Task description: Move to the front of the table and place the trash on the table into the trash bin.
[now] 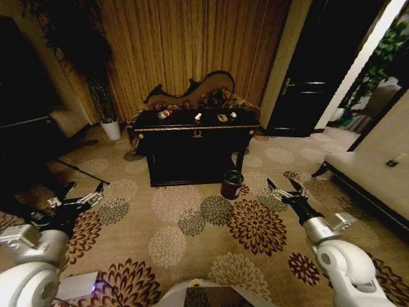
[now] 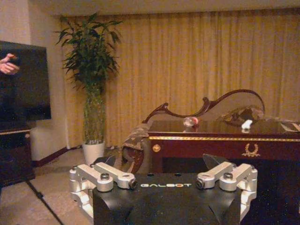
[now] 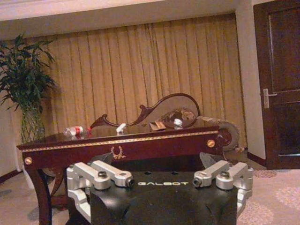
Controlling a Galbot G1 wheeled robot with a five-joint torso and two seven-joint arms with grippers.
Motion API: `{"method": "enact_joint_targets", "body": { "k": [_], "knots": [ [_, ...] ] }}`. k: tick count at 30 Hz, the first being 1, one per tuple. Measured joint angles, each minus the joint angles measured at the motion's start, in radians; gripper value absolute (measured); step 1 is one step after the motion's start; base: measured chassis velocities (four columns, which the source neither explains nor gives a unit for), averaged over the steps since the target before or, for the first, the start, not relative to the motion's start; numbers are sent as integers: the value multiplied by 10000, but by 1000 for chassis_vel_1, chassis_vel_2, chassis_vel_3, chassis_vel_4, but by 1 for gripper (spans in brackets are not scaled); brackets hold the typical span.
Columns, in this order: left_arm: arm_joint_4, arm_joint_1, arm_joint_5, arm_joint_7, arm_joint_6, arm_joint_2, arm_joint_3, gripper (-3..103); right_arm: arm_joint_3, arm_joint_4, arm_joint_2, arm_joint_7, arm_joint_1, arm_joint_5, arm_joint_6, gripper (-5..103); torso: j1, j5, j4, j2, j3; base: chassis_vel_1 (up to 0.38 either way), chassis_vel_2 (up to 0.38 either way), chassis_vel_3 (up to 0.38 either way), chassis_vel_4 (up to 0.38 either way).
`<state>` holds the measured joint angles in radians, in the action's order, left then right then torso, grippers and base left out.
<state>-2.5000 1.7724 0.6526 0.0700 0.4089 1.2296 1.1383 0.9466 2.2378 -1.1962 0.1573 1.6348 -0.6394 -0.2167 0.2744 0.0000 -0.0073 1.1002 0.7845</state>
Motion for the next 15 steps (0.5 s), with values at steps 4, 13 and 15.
{"method": "enact_joint_targets", "body": {
  "k": [4,13,15],
  "knots": [
    [0,25,-61,-135,-124,-8,6,100,-22,-8,3,41,-11,83,2,100,0,0,0,0,0,0,0,0,0],
    [0,49,-90,-142,-190,4,-25,100,-43,-78,-24,51,11,180,23,100,-1,1,0,1,-1,-20,12,8,-11],
    [0,44,-93,-142,-202,2,-32,100,-44,-79,-17,57,16,203,26,100,-2,0,-1,1,-2,-109,78,64,-88]
  ]
}}
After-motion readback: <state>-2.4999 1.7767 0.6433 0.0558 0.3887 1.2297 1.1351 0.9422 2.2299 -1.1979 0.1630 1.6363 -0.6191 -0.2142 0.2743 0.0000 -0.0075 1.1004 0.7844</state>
